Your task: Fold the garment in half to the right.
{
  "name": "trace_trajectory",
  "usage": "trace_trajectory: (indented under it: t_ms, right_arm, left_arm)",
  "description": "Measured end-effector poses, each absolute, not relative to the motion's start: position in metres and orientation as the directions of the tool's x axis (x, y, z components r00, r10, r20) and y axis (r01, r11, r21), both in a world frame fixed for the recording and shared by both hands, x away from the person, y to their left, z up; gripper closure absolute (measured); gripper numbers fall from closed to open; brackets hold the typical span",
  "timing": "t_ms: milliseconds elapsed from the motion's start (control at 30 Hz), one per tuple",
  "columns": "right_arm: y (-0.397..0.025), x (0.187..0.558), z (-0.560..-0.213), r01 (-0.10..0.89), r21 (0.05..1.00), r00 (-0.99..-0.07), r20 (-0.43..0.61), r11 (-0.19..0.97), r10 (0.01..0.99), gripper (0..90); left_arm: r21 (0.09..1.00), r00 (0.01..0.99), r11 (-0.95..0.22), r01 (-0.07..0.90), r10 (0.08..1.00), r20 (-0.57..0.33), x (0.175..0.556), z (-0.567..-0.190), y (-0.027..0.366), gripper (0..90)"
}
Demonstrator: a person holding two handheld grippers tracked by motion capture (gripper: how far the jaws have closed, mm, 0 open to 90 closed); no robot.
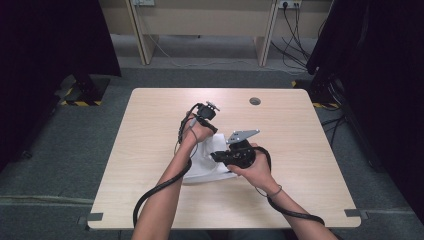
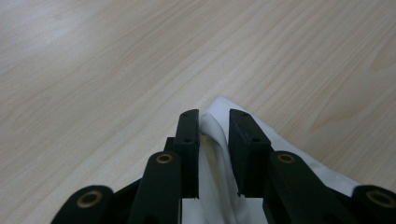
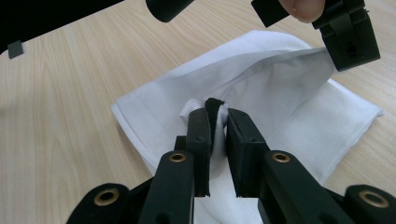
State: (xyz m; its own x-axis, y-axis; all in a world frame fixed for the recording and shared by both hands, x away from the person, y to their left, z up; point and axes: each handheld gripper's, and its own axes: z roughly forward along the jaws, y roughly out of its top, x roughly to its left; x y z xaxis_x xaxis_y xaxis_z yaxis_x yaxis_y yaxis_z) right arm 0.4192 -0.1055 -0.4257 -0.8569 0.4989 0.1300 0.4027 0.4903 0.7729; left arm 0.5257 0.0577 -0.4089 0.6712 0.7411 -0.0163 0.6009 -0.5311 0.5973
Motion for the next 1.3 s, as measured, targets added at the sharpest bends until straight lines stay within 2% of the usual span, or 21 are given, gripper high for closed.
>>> trace_trajectory:
  t_ms: [600, 833, 1300]
  right_arm:
    - [-0.117, 0.419, -0.435, 0.425, 0.751, -0.844, 0.127, 0.504, 0.522, 73.0]
    - [-0.124, 0.42, -0.44, 0.439, 0.741, -0.835, 0.128, 0.508, 0.535, 71.0]
    - [-0.153, 0.422, -0.442, 0.476, 0.732, -0.807, 0.142, 0.487, 0.573, 65.5]
  left_arm:
    - [0.622, 0.669, -0.522, 0.584, 0.744, -0.004, 0.525, -0.404, 0.055, 59.2]
    - [0.642, 0.655, -0.503, 0.579, 0.756, 0.002, 0.525, -0.4, 0.056, 48.5]
    - [0.664, 0.641, -0.492, 0.563, 0.768, 0.025, 0.52, -0.393, 0.069, 43.8]
